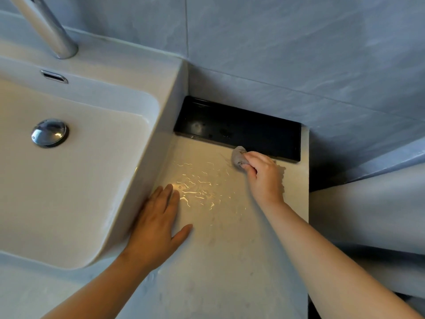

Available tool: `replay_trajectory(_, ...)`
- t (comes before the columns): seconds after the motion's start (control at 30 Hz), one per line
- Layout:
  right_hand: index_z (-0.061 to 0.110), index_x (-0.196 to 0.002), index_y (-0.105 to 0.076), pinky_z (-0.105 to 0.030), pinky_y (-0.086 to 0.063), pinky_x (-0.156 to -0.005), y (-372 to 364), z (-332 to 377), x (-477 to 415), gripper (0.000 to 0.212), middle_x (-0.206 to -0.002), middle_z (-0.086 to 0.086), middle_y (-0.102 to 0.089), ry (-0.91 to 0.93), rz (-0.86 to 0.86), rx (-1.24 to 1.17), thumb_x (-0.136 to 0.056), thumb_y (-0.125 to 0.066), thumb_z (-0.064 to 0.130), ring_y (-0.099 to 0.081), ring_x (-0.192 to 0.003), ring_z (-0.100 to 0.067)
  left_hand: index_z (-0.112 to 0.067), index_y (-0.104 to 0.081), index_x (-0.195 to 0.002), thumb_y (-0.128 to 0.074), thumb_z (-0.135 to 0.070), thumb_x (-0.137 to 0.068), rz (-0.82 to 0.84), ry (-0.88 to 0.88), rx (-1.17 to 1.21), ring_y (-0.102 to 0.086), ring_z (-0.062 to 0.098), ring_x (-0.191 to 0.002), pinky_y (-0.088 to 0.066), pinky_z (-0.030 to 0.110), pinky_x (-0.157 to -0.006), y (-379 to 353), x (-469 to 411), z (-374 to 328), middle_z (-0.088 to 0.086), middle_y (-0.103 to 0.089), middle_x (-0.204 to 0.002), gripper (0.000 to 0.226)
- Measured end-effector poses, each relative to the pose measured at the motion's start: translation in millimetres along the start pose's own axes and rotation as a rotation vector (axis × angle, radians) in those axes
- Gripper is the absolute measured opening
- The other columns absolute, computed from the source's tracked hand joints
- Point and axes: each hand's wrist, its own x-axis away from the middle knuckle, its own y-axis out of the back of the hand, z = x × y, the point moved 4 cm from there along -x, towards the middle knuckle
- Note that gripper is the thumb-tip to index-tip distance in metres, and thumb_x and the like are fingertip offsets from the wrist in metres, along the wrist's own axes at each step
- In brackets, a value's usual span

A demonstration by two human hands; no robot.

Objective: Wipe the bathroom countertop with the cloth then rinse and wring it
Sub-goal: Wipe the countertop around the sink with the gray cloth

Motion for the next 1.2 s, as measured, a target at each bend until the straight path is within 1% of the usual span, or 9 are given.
replay_trajectory(0.07, 0.013, -0.119, -0.067, -0.037, -0.044, -0.101, -5.8, 6.1, -2.5, 0.028, -0.121, -0.005, -0.065, 0.022, 0.050, -0.014, -0.093, -0.057, 0.016, -0.057, -0.114, -0.022, -0.011, -0.028, -0.148, -0.019, -0.072, -0.086, -0.010, -0.005, 0.008, -0.017, 0.025, -0.143, -0.003, 0.028, -0.114, -0.4, 1.5, 0.6, 0.007, -0.020, -0.157, 0.088)
replay_trajectory(0.2, 0.012, -0.118, -0.067, -0.028, -0.042, -0.099, -5.5, 8.6, 3.3, 0.027, -0.120, -0.004, -0.066, -0.022, 0.018, -0.026, -0.092, -0.058, 0.015, -0.057, -0.113, -0.019, -0.016, -0.016, -0.151, -0.014, -0.074, -0.083, -0.027, -0.004, 0.033, -0.002, 0.018, -0.145, 0.003, 0.028, -0.115, -1.1, 3.3, 2.1, 0.001, -0.006, -0.159, 0.089)
replay_trajectory(0.37, 0.010, -0.114, -0.068, -0.035, -0.043, -0.101, -6.0, 16.0, 47.4, 0.026, -0.117, -0.005, -0.067, 0.043, 0.032, -0.080, -0.090, -0.061, 0.008, -0.058, -0.112, -0.018, -0.017, -0.012, -0.152, -0.014, -0.074, -0.083, -0.024, 0.001, 0.042, 0.002, 0.017, -0.145, 0.005, 0.028, -0.116, -3.4, 3.4, 2.5, -0.001, -0.002, -0.160, 0.090)
replay_trajectory(0.5, 0.012, -0.112, -0.069, -0.029, -0.042, -0.099, -4.3, 18.5, 88.5, 0.028, -0.116, 0.001, -0.067, 0.040, 0.111, -0.118, -0.088, -0.054, 0.015, -0.058, -0.111, -0.014, -0.017, -0.012, -0.152, -0.016, -0.073, -0.082, -0.023, 0.001, 0.057, 0.001, 0.017, -0.145, 0.000, 0.031, -0.116, -2.8, 2.1, 3.0, 0.000, -0.003, -0.160, 0.089)
replay_trajectory(0.6, 0.013, -0.093, -0.073, -0.023, -0.048, -0.083, 9.8, 20.6, 88.8, 0.017, -0.095, 0.005, -0.070, -0.068, 0.210, -0.232, -0.091, -0.056, 0.015, -0.060, -0.093, -0.009, -0.017, -0.013, -0.152, -0.017, -0.074, -0.082, -0.011, 0.003, 0.057, -0.001, 0.019, -0.146, -0.003, 0.033, -0.115, -3.1, 3.7, 2.9, 0.000, -0.004, -0.160, 0.090)
replay_trajectory(0.67, 0.012, -0.082, -0.068, -0.019, -0.048, -0.069, 28.3, 24.4, 71.2, 0.016, -0.081, 0.007, -0.065, -0.076, 0.122, -0.283, -0.092, -0.056, 0.015, -0.059, -0.081, -0.004, -0.017, -0.013, -0.152, -0.016, -0.074, -0.082, -0.020, 0.007, 0.056, -0.001, 0.019, -0.146, -0.004, 0.034, -0.116, -3.1, 4.1, 3.7, 0.000, -0.004, -0.160, 0.090)
replay_trajectory(0.73, 0.017, -0.086, -0.066, -0.009, -0.042, -0.069, 42.7, 24.1, 46.2, 0.013, -0.082, 0.010, -0.061, -0.062, 0.008, -0.276, -0.093, -0.056, 0.014, -0.057, -0.082, 0.000, -0.017, -0.014, -0.152, -0.016, -0.074, -0.083, -0.015, 0.003, 0.049, -0.002, 0.019, -0.145, -0.006, 0.035, -0.116, -3.0, 3.9, 3.4, 0.001, -0.005, -0.159, 0.089)
replay_trajectory(0.93, 0.014, -0.110, -0.070, -0.033, -0.051, -0.081, 12.3, 14.3, -17.2, 0.023, -0.105, -0.001, -0.065, 0.024, 0.066, -0.004, -0.095, -0.053, 0.019, -0.058, -0.098, -0.017, -0.018, -0.013, -0.151, -0.019, -0.073, -0.083, -0.020, 0.001, 0.057, -0.003, 0.017, -0.145, -0.004, 0.033, -0.115, -0.2, 5.0, 1.8, 0.000, -0.006, -0.159, 0.088)
replay_trajectory(1.2, 0.015, -0.119, -0.066, -0.038, -0.047, -0.095, -20.4, 23.0, -7.8, 0.029, -0.118, 0.001, -0.063, -0.015, 0.002, -0.094, -0.092, -0.059, 0.020, -0.056, -0.108, -0.017, -0.018, -0.014, -0.151, -0.019, -0.072, -0.084, -0.071, 0.017, 0.058, -0.002, 0.015, -0.145, -0.002, 0.029, -0.117, -0.1, 7.3, -1.6, -0.002, -0.007, -0.159, 0.086)
